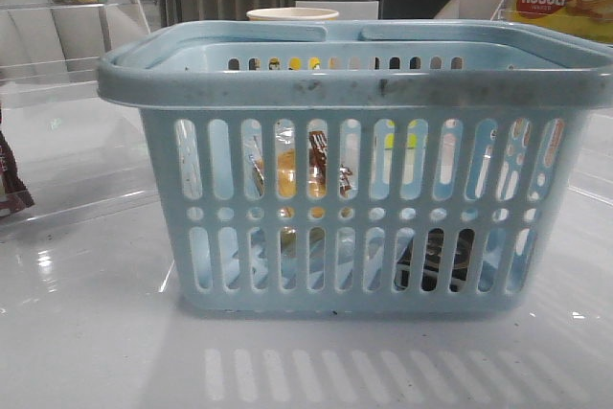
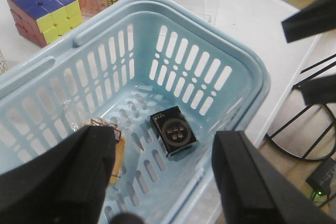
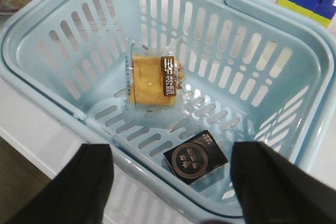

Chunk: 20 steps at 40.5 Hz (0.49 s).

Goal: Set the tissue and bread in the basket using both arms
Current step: 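Lower the bread into the basket and open the left gripper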

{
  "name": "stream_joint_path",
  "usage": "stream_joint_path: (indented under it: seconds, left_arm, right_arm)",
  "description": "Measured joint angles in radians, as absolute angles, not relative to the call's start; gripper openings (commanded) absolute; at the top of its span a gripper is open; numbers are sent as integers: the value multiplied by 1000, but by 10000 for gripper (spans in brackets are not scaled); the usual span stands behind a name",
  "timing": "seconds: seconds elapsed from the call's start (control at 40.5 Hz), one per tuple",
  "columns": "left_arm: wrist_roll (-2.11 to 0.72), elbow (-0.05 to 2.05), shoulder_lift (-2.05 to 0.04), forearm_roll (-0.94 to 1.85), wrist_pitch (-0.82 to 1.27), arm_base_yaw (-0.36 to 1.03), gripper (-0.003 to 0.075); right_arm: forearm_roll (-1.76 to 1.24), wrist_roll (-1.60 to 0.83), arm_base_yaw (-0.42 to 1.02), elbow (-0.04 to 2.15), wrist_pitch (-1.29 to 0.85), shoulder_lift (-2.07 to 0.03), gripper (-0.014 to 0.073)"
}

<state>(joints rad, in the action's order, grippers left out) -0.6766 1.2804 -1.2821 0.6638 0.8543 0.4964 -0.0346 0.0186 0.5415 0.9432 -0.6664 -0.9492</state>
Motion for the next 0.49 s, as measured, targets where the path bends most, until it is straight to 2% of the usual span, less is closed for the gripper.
stream_joint_path:
  seconds: [0.247, 0.494]
  left_arm:
    - [-659, 1078, -994, 592, 873, 496, 419]
    - [-405, 926, -770, 338, 891, 496, 419]
  right_arm:
    - [-35, 19, 541, 943, -666, -949, 570]
    - [-34, 19, 541, 943, -666, -949, 570]
